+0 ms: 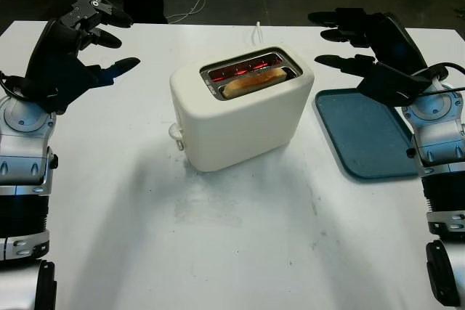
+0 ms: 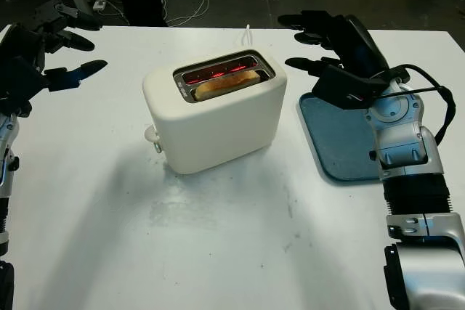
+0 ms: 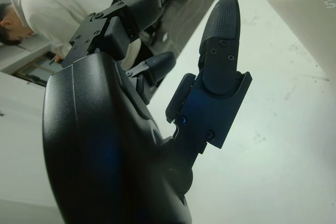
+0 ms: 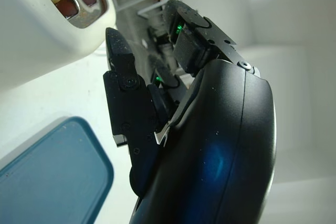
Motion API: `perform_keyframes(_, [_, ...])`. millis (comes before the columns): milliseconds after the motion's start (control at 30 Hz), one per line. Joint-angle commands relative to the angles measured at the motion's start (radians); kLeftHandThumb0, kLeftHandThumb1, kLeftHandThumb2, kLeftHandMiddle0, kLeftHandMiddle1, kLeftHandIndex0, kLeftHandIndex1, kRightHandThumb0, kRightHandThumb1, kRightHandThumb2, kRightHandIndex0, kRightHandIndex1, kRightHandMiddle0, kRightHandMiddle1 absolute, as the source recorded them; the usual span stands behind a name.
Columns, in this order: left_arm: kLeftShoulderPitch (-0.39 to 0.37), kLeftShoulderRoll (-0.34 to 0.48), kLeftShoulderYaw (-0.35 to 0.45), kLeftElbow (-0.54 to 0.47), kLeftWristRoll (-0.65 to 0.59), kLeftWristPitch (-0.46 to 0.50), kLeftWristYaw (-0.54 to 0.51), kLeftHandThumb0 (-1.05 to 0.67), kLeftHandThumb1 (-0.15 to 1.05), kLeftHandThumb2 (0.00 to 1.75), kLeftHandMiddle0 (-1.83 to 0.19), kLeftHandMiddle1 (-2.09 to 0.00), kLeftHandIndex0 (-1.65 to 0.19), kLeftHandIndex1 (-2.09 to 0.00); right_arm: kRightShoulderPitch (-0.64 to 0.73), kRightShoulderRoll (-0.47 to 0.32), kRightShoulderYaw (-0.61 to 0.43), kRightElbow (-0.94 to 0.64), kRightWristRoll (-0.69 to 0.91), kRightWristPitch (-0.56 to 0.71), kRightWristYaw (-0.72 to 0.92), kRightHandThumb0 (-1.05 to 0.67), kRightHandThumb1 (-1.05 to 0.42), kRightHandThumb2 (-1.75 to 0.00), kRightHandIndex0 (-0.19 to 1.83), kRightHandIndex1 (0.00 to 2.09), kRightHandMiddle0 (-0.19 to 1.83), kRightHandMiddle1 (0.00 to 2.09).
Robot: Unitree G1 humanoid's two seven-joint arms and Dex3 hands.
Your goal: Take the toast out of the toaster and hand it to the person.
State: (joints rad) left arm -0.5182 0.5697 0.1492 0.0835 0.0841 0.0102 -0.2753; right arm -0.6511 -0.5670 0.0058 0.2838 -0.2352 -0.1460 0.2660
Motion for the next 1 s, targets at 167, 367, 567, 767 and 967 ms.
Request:
perform_keyframes(167, [0.001,0.005,-0.003,-0.005,0.003,-0.004,-0.002,-0.54,0.67,0.44,-0.2,-1.23,-0.24,-1.04,-0.004,-0.001,-0.003,0.001,0.004,-0.004,0.001,-0.25,-0.92,-0.05,0.71,0.02,0.65,0.0])
perform_keyframes(367, [0.004,-0.002,0.001,-0.012,-0.007,0.007,-0.002,-0.53,0.66,0.45,-0.19,-1.23,-0.23,-1.04,-0.003,-0.002,-0.002,0.005,-0.001,-0.014,-0.005,-0.23,-0.92,-0.03,0.73,0.03,0.66,0.01])
perform_keyframes(567, [0.007,-0.005,0.004,-0.01,-0.011,0.01,0.0,-0.52,0.65,0.45,-0.19,-1.23,-0.23,-1.04,0.0,0.003,-0.005,0.004,0.004,-0.013,-0.007,-0.25,-0.92,-0.04,0.73,0.03,0.66,0.01])
perform_keyframes(767, [0.007,-0.002,0.002,-0.01,-0.006,0.005,0.0,-0.54,0.66,0.45,-0.19,-1.23,-0.23,-1.04,0.001,0.003,-0.007,0.001,0.014,-0.009,0.002,-0.25,-0.92,-0.04,0.72,0.02,0.65,0.0])
perform_keyframes(967, [0.007,-0.001,-0.002,-0.009,0.004,-0.002,0.005,-0.55,0.66,0.45,-0.2,-1.23,-0.23,-1.04,-0.001,-0.004,-0.005,0.017,0.009,-0.027,-0.002,-0.26,-0.92,-0.04,0.74,0.03,0.66,0.01])
